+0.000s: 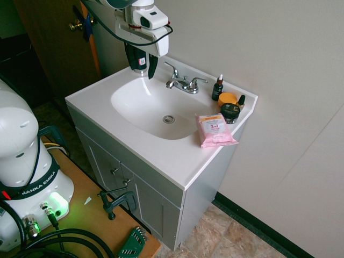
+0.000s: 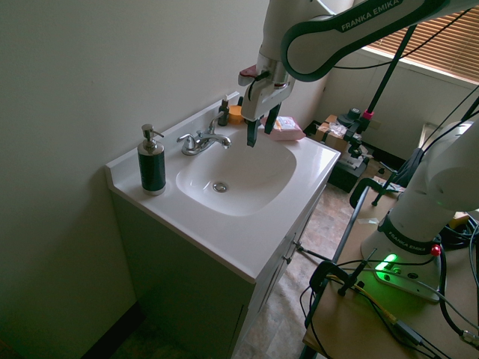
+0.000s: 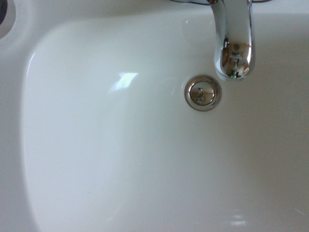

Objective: Push the sanitizer

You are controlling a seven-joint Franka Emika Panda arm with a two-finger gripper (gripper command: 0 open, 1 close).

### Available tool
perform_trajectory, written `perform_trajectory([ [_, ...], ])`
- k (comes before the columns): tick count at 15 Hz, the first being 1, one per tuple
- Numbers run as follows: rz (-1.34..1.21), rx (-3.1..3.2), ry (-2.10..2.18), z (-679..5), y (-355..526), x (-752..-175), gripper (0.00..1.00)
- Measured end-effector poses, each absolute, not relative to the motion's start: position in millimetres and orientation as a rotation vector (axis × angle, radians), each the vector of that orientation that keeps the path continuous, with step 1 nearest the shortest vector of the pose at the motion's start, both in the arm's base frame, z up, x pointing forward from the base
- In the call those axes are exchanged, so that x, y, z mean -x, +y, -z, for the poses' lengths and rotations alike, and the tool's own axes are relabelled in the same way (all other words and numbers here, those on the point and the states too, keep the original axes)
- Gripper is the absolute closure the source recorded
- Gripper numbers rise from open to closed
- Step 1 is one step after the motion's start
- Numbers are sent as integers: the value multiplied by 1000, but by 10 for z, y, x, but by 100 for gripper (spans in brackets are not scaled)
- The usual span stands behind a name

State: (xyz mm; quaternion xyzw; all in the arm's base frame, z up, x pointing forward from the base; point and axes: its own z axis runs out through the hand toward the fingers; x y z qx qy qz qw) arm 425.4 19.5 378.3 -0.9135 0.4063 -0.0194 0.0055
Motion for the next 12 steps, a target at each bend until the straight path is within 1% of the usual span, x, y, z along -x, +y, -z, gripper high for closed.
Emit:
perform_trajectory([
  [4,74,2857,1250,-3832,216,-4282,0],
  [8,198,2862,1179,-4341,586,-4620,0],
  [9,221,2868,1163,-4468,734,-4729,100],
  [12,271,2895,1127,-4677,1225,-5050,100],
])
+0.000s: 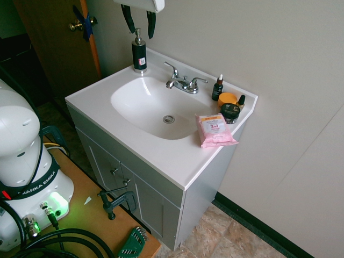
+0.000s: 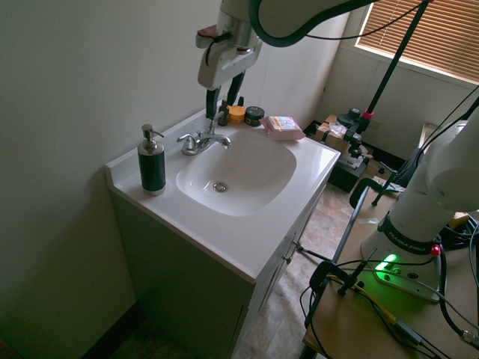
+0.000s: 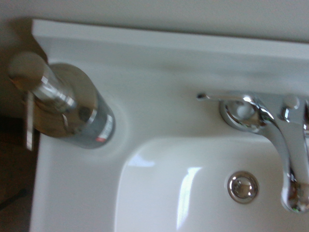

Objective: Push the sanitizer

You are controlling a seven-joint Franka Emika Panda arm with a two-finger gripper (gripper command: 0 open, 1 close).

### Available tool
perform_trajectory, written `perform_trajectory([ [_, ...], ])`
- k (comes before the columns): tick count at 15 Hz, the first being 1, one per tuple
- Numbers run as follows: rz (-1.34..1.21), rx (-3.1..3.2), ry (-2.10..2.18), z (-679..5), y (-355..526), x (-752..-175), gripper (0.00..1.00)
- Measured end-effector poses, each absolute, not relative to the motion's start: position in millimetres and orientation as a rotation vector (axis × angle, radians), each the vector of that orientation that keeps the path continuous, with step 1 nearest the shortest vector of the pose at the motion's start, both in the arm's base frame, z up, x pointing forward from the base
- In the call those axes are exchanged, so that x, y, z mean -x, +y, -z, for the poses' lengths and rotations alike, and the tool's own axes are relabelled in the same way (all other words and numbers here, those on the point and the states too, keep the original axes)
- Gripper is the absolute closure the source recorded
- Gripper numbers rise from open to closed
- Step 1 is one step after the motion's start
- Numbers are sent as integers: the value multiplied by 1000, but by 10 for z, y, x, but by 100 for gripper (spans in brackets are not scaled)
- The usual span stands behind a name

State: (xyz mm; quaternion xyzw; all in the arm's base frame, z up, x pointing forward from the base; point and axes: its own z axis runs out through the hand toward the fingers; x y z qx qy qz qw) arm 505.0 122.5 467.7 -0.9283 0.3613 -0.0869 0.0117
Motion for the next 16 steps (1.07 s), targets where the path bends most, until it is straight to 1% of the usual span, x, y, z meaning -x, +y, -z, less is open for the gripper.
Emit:
perform_trajectory([
  [4,289,2925,1093,-4855,1721,-5373,100],
  [9,272,2948,1074,-4897,2143,-5581,100],
  [16,231,2958,1097,-4807,2309,-5789,100],
])
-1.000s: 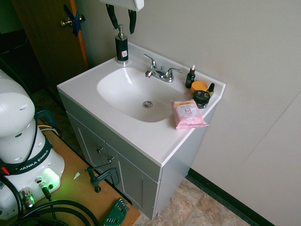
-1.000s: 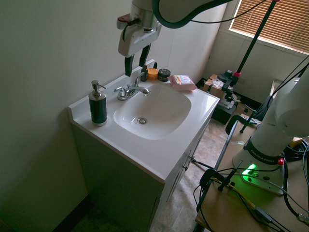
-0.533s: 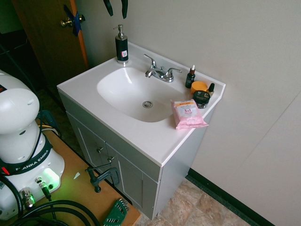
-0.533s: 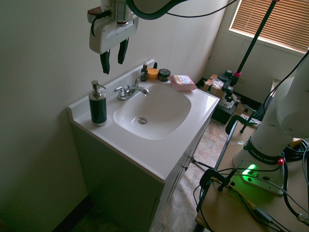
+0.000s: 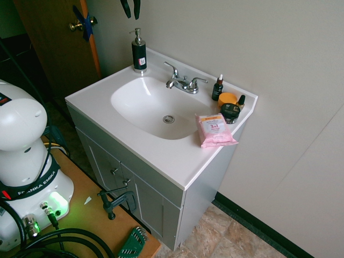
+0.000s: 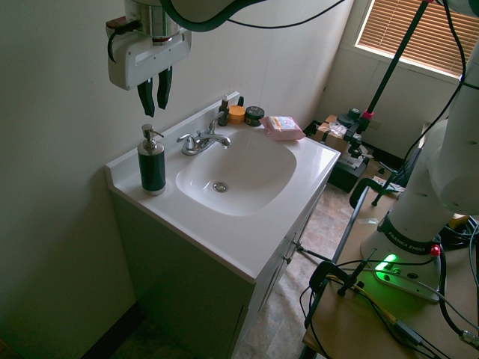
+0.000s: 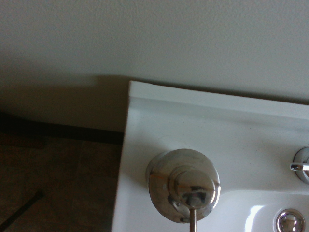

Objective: Push the sanitizer

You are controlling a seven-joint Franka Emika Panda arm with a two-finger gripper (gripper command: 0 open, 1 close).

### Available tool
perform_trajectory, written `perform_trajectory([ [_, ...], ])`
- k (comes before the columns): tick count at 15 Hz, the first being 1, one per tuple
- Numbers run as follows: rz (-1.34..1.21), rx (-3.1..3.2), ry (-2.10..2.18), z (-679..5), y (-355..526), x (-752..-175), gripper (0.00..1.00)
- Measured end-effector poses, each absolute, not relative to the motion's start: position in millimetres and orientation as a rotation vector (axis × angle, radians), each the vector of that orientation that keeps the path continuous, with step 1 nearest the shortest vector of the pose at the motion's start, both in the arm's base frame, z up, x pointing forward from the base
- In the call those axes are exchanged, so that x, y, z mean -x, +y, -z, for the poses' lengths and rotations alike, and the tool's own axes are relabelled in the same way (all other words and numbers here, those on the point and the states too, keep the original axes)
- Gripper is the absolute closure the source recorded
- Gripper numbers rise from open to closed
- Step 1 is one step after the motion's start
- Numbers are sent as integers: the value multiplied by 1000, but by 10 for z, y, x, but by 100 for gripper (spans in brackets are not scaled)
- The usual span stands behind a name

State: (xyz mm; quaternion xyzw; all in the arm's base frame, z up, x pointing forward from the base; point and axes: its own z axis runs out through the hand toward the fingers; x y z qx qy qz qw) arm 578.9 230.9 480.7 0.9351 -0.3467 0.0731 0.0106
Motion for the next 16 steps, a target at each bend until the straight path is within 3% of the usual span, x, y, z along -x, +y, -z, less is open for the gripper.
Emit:
perform_trajectory([
  [16,-173,-2883,-1075,-4388,2362,-6040,100],
])
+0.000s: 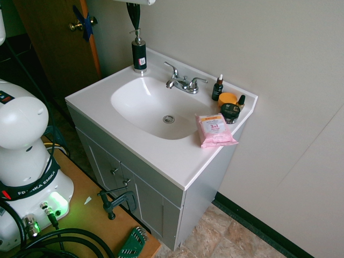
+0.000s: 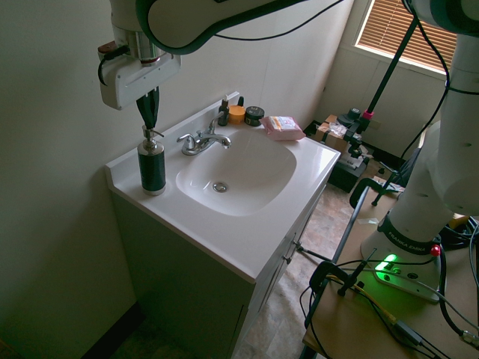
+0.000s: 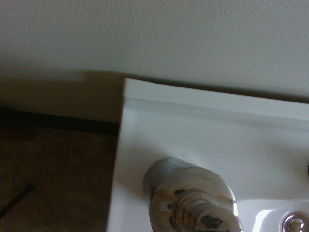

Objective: Push the sanitizer

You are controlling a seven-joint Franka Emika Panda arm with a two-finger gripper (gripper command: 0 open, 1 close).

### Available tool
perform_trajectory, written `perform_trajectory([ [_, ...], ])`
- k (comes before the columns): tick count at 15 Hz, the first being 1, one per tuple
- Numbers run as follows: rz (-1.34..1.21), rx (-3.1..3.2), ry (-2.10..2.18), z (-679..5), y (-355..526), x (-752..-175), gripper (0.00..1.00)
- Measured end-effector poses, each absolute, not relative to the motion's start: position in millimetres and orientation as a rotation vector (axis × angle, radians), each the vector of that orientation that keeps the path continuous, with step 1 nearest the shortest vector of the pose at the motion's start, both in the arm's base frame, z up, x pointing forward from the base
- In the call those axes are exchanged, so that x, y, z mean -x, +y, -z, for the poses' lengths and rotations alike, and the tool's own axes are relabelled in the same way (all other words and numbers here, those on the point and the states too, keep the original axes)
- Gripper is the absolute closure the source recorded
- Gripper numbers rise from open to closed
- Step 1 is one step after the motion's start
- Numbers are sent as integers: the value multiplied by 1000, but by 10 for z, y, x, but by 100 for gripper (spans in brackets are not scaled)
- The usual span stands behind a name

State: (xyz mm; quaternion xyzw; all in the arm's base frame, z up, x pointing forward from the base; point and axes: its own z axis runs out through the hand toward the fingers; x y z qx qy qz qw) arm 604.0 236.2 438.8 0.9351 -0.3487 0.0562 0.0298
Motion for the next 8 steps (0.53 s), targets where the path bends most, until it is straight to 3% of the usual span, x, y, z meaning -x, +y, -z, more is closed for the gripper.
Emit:
perform_trajectory([
  [8,-155,-2877,-1068,-4279,2378,-6054,100],
])
